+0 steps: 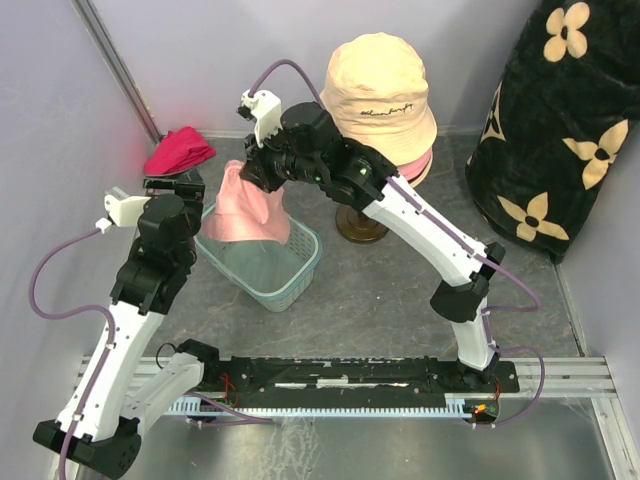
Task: Stack the hats
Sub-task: Pick up the hat from the bin.
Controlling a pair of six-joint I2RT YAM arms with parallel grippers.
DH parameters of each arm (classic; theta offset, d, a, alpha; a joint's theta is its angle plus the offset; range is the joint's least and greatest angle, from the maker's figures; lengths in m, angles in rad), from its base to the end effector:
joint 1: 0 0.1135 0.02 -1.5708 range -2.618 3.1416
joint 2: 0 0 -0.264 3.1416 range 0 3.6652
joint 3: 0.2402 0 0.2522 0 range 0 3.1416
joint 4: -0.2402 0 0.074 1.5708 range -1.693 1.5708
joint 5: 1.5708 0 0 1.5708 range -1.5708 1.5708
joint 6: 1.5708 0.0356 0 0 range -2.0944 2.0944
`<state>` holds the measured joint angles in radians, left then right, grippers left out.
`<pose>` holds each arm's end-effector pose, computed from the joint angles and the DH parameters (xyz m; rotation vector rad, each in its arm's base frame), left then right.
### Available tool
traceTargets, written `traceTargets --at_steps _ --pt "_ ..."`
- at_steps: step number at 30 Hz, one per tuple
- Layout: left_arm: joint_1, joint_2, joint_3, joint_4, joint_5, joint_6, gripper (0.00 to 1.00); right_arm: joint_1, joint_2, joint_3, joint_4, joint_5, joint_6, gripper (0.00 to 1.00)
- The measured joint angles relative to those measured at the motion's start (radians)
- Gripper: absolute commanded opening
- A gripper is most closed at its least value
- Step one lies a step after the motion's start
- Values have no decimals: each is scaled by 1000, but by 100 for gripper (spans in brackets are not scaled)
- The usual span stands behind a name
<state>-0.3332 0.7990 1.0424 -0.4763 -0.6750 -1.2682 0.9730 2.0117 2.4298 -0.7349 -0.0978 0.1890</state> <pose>0.1568 -0.0307 0.3965 -1.2013 1.3207 -0.5560 0.2426 0.3625 0.4725 -0.8228 1.8064 0.8700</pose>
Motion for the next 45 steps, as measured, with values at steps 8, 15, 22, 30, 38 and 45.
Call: traceTargets --at_steps 8,15,22,30,38,45 --pt "0 9 17 -2 -40 0 77 0 -4 40 119 -24 -53 15" --pt "1 1 29 -9 -75 0 78 -3 -3 175 280 -25 -126 14" --pt "1 -30 29 -21 -110 0 78 -8 -7 206 463 7 -190 12" --pt "1 -31 29 -24 -108 -3 78 -53 2 291 625 64 -219 11" --pt "1 -14 -2 -18 -74 -23 78 -105 -3 339 821 137 -267 11" --pt "1 -20 -34 2 -56 -25 77 -179 -28 345 950 175 -295 10"
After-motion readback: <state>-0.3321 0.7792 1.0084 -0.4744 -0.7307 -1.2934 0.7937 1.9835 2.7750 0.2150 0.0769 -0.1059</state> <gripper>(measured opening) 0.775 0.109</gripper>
